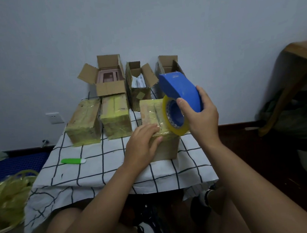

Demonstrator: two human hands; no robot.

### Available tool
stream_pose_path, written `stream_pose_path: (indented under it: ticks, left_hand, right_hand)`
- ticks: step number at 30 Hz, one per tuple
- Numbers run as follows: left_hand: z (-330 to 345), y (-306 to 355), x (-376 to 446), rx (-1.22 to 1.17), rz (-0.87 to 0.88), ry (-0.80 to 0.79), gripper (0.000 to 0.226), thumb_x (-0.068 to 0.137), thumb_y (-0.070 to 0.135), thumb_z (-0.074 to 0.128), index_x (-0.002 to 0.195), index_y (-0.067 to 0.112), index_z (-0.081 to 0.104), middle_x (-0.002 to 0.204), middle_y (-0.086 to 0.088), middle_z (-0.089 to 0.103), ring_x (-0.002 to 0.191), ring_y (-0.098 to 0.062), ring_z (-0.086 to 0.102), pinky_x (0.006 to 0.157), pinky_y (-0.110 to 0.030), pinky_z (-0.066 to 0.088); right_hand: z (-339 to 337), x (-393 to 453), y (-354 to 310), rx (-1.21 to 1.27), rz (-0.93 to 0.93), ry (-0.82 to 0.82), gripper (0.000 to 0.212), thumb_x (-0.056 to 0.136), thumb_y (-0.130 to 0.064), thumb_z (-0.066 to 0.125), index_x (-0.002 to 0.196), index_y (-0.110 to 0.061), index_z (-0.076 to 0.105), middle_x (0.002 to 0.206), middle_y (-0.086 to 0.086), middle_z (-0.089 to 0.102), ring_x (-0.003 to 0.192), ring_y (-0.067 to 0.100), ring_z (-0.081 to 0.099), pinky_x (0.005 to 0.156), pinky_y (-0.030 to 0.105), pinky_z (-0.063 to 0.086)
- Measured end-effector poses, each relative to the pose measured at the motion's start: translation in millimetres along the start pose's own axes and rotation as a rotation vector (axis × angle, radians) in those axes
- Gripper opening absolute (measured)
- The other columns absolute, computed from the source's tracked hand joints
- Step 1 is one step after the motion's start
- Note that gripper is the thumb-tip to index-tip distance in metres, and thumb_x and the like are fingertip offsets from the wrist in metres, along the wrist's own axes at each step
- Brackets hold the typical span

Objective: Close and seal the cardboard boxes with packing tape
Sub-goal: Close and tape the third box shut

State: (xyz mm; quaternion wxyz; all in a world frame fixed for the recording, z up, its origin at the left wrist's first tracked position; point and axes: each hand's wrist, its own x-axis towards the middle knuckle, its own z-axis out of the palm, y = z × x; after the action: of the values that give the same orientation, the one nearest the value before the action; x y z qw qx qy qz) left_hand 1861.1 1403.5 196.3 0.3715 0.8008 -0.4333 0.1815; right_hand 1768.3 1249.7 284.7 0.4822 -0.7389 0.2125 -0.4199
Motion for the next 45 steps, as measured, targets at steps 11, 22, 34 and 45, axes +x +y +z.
stream_pose_path:
  ticks: [11,22,34,45]
  left_hand:
    - [-8.0,-5.3,-1.6,-0.28,-0.157,0.112,0.008,0.092,0.015,0.065,0.099,0.013,0.069,0.11,0.011,0.057,0.105,-0.009,0.058,0.084,-0.029,0.053]
    - [-14.6,-3.2,-9.3,-0.478,-0.371,0.121,0.023,0.091,0.01,0.068,0.109,0.024,0.069,0.126,0.008,0.054,0.116,0.009,0.049,0.084,-0.003,0.042]
    - [19.9,43.8,-45.6,-0.388,-0.598,0.416,0.026,0.094,0.022,0.064,0.12,0.015,0.062,0.113,0.007,0.057,0.102,0.0,0.057,0.081,-0.003,0.042]
    - [14.8,27.0,-28.6,-0.273,-0.582,0.44,0.014,0.09,0.009,0.069,0.078,0.014,0.063,0.081,0.003,0.059,0.074,0.002,0.054,0.066,-0.006,0.039]
  right_hand:
    - [6.6,5.3,-7.4,-0.07,-0.02,-0.047,0.082,0.073,-0.068,0.064,0.142,-0.026,0.049,0.129,-0.004,0.057,0.116,0.014,0.057,0.095,0.043,0.054]
    - [7.2,5.2,-9.2,-0.083,-0.022,-0.047,0.078,0.076,-0.064,0.065,0.142,-0.025,0.048,0.128,-0.004,0.056,0.114,0.014,0.056,0.093,0.043,0.055]
    - [5.7,5.2,-8.5,-0.063,-0.024,-0.033,0.07,0.084,-0.049,0.073,0.143,-0.021,0.049,0.128,-0.004,0.056,0.114,0.012,0.055,0.096,0.037,0.054]
    - [5.9,5.8,-5.0,-0.042,-0.021,-0.037,0.076,0.078,-0.059,0.07,0.142,-0.023,0.049,0.129,-0.004,0.056,0.114,0.013,0.057,0.093,0.039,0.056]
